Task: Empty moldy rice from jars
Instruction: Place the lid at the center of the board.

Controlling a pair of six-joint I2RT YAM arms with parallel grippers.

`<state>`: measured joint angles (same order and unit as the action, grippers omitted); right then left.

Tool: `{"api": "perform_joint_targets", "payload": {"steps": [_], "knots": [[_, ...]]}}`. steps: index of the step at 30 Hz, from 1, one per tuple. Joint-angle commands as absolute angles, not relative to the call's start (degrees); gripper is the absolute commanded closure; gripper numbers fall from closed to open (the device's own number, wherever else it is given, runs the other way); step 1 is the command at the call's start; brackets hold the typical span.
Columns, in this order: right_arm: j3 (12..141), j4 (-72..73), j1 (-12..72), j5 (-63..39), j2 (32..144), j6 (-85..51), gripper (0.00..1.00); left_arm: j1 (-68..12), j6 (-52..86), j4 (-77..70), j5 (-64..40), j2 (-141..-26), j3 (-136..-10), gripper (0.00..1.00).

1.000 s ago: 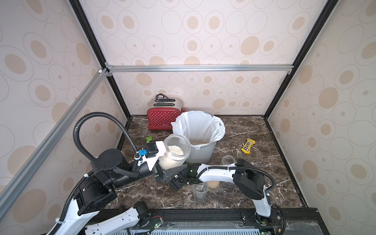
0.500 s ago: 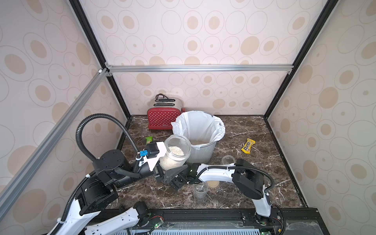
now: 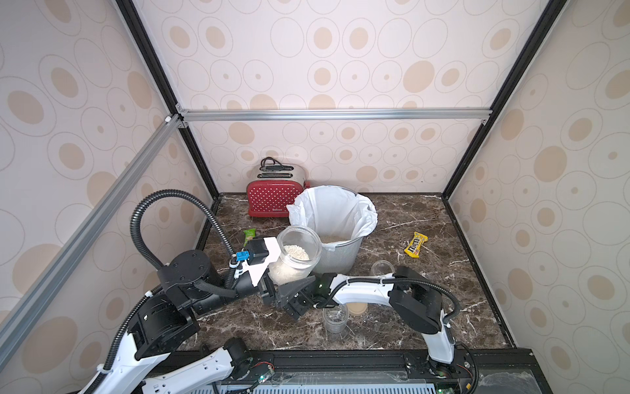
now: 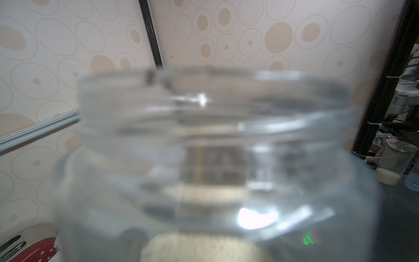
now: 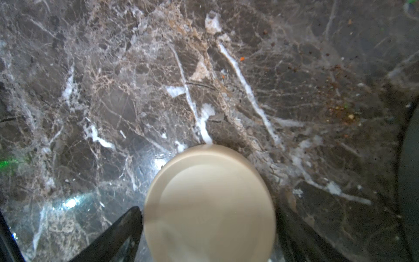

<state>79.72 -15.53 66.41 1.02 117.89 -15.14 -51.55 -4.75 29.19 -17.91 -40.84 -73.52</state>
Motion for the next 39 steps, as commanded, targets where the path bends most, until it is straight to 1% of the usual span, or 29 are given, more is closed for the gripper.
{"api": "perform_joint_targets", "payload": {"steps": [1, 10, 19, 24, 33, 39], "knots": [[79.55, -16.69, 66.19, 0.96, 116.45, -15.15, 0.06, -51.82, -4.57, 23.03, -18.45, -40.42, -74.88, 0.65], [80.47, -19.71, 66.31, -0.08, 111.87, -13.16, 0.05, -51.82, -4.58, 22.85, -18.90, -41.22, -75.49, 0.65], [74.24, -21.09, 66.62, -2.26, 101.75, -13.21, 0.03, -51.79, -5.18, 23.47, -18.65, -42.18, -75.68, 0.65], [71.93, -21.31, 66.62, -5.27, 94.92, -11.39, 0.00, -51.79, -5.75, 24.50, -18.13, -42.97, -76.37, 0.65], [69.08, -22.17, 66.63, -14.11, 83.88, -12.11, 0.00, -51.81, -5.48, 23.20, -17.91, -42.97, -75.93, 0.64], [64.24, -19.30, 66.62, -19.81, 76.04, -11.64, 0.00, -51.82, -5.32, 23.20, -17.67, -43.80, -75.69, 0.64]]}}
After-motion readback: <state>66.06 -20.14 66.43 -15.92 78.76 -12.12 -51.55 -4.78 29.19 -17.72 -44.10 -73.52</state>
